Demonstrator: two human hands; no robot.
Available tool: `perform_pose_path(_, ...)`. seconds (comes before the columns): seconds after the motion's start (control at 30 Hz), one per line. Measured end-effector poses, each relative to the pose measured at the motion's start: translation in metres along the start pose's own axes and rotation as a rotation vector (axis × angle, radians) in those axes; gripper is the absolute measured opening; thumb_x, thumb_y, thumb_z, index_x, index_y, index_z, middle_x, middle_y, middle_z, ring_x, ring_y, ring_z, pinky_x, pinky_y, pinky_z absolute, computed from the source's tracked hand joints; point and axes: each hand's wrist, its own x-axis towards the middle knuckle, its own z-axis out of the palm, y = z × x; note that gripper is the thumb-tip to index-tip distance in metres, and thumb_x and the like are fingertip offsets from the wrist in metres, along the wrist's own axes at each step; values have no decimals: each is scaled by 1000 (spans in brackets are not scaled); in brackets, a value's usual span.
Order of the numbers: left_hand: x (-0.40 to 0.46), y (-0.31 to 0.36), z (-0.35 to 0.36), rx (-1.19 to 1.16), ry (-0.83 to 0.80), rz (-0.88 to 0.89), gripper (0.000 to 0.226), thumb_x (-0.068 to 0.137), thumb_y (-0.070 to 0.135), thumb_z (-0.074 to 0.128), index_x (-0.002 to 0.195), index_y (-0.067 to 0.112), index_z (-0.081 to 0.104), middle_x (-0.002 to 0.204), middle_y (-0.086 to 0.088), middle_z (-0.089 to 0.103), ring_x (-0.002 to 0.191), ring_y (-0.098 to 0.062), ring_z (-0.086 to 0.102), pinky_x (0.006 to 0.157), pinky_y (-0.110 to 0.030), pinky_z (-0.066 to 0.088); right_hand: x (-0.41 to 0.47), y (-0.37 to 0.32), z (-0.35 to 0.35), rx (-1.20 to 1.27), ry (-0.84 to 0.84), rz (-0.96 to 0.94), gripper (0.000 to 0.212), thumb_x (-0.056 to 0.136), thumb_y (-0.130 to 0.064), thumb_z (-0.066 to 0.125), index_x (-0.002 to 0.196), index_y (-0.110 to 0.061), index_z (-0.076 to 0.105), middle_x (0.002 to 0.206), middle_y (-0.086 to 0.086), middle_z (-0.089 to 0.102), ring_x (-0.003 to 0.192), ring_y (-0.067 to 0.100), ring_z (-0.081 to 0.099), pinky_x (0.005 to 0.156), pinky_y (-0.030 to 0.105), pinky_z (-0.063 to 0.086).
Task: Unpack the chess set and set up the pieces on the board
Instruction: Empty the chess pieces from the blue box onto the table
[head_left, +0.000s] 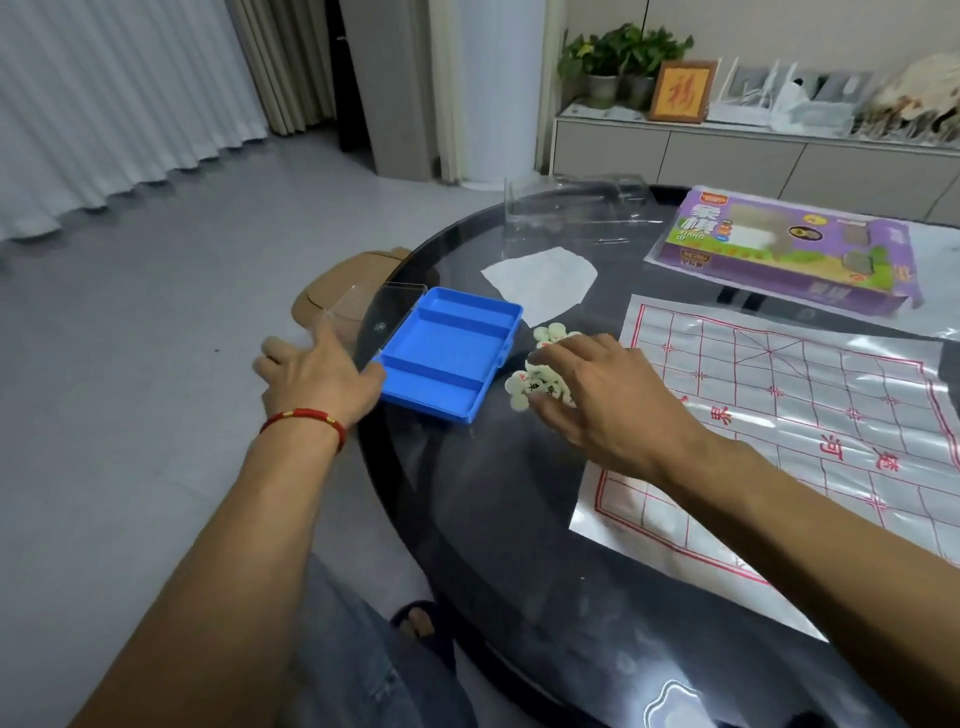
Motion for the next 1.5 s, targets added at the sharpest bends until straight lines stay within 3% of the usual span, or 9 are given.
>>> perform_pose_path(0.17,13,-16,7,-295,-94,-91,79,88,37,66,154,31,22,137,-19,51,116,-39,57,98,-50,52,39,-38,13,-60,-59,5,42,105,-49,32,137,-29,50,130,7,63,128,32,46,109,54,31)
perform_pose_path(0.33,24,-17,8,-510,65,-102,73,80,17,78,144,18,44,140,-11,52,120,-31,54,93,-36,47,53,-56,21,-71,69,68,25,98,-29,38,82,-17,54,90,7,65,98,29,53,93,47,32)
perform_pose_path(0.43,31,-15,11,-649,165,-52,79,70,6,80,138,27,45,127,-3,51,101,-22,52,82,-30,49,59,-59,19,-3,170,106,25,93,-25,42,75,-15,55,77,4,56,85,27,48,80,40,27)
perform_pose_path(0.57,48,-14,18,-810,203,-9,77,53,10,77,115,45,47,114,0,57,100,-26,62,74,-43,62,78,-54,11,106,274,163,28,92,-24,41,72,-12,56,71,5,54,78,29,46,74,38,35)
perform_pose_path(0.7,61,0,19,-807,278,26,75,58,5,76,122,35,49,115,4,56,100,-19,60,82,-36,58,106,-41,7,212,268,160,29,93,-19,41,65,-12,47,62,2,44,79,29,45,71,38,34)
perform_pose_path(0.9,94,26,30,-593,473,207,62,71,-16,44,112,29,54,104,2,46,100,-31,55,79,-32,46,164,-31,6,207,95,162,30,99,-29,40,85,-7,55,90,9,54,97,30,47,80,41,37)
perform_pose_path(1.13,127,36,49,-454,443,454,44,77,-19,41,103,11,59,110,-5,54,84,-22,48,69,-26,31,219,-19,18,119,-52,191,37,103,-36,37,118,-11,60,122,15,58,120,31,45,99,50,34)
perform_pose_path(1.3,131,38,62,-380,360,539,31,81,-10,44,99,13,52,110,0,52,89,-27,49,68,-37,39,220,-8,32,47,-67,127,34,105,-40,29,106,-16,54,112,6,59,124,28,44,103,58,28)
perform_pose_path(1.5,131,34,69,-245,301,534,20,92,8,48,107,20,52,118,-1,55,106,-26,53,85,-45,50,191,17,32,-68,-19,97,45,105,-45,26,130,-19,53,134,6,59,130,30,47,107,59,26)
